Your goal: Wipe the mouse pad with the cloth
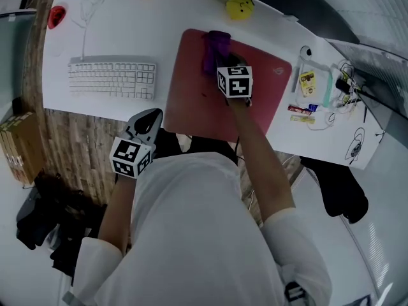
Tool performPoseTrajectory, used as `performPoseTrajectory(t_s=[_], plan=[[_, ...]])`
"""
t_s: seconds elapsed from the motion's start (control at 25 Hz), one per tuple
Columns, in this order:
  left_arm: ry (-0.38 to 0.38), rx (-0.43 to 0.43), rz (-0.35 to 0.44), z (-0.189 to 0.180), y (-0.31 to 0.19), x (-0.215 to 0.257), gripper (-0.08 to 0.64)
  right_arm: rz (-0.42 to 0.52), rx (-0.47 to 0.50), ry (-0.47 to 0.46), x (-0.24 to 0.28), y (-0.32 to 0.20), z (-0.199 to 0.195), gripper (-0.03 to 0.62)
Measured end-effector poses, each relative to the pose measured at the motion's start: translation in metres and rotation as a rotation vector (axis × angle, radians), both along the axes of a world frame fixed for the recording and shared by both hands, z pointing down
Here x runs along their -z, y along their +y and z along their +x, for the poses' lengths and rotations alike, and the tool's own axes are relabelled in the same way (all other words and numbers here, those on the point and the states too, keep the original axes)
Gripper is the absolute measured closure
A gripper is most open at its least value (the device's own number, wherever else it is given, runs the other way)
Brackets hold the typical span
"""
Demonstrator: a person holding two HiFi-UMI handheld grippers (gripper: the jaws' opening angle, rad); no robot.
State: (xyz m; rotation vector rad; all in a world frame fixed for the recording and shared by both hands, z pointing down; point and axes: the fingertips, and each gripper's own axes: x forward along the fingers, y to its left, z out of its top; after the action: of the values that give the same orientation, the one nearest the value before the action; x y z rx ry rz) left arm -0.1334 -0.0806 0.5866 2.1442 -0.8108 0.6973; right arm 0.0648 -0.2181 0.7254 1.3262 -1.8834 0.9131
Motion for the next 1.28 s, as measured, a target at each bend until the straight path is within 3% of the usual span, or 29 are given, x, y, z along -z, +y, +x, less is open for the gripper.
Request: performPoseTrajectory(t_s=[0.8,1.12,1.28], plan=[[-0.004,-0.088,0.032,0.094,0.026,0.012,0.540,-0.040,-0.195,0.263,-0.002,0.084,0.214,0.517],[-0.031,-0.051,0.075,0.105,0.032,0.019,0.540,-0.050,-0.240,0.290,0.003,0.117,0.256,0.517],[-0.039,-0.030,0.113,0.112,0.031,0.031,0.540,-0.018,-0.249,0.243,0.012,0.126,0.262,0.517]])
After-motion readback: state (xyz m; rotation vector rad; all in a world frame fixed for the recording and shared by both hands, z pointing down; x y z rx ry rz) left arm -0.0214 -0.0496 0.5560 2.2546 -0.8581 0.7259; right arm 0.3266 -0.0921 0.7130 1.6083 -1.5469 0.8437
